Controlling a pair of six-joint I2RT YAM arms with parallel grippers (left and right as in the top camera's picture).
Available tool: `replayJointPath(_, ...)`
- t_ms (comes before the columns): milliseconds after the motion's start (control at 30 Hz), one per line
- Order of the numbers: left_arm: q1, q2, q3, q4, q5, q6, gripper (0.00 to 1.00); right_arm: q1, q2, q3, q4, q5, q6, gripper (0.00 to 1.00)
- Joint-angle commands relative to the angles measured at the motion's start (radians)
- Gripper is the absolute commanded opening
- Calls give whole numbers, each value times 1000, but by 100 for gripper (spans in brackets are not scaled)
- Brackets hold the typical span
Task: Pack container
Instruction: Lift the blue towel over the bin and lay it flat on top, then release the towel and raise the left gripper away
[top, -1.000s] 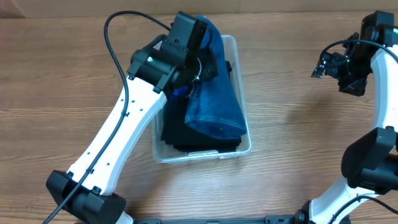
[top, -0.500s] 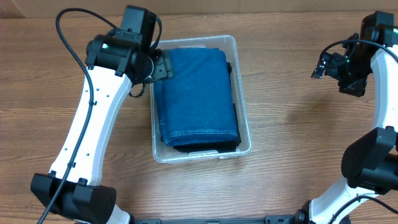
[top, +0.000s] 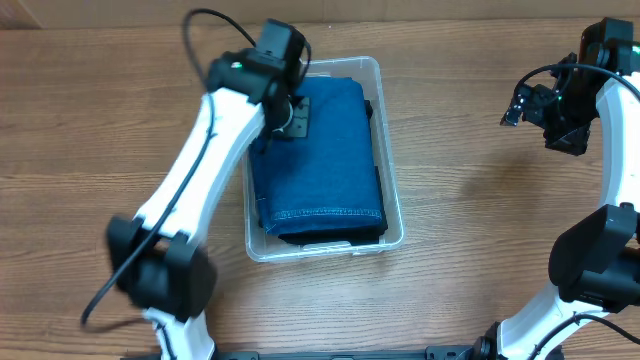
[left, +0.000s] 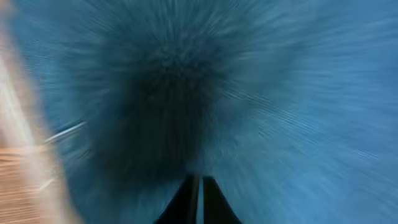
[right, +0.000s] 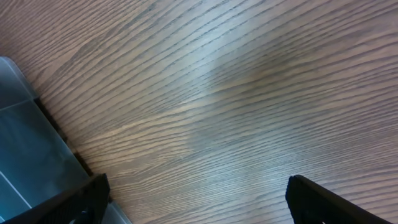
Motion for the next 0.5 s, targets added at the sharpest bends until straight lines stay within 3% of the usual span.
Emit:
replayJointPath(0, 7, 122, 2, -30, 7, 22, 12, -2, -29, 27, 4, -8, -6, 95)
replayJointPath(133, 11, 123, 32, -80, 6, 53, 4, -2, -29, 27, 5, -8, -6, 95)
replayJointPath(200, 11, 65, 101, -113, 6, 56, 4, -2, -29, 27, 5, -8, -6, 95)
replayJointPath(267, 14, -28, 209, -150, -42, 56, 11, -2, -29, 27, 4, -8, -6, 95)
replayJointPath(300, 18, -65, 245, -159, -79, 56, 34, -2, -29, 27, 5, -8, -6, 95)
replayJointPath(367, 42, -166, 314, -166, -173, 54, 100, 11, -30, 27, 15, -61, -42, 95)
replayJointPath(467, 105, -262, 325, -163, -233, 17, 100, 57, -42, 27, 58, -89, -74, 100)
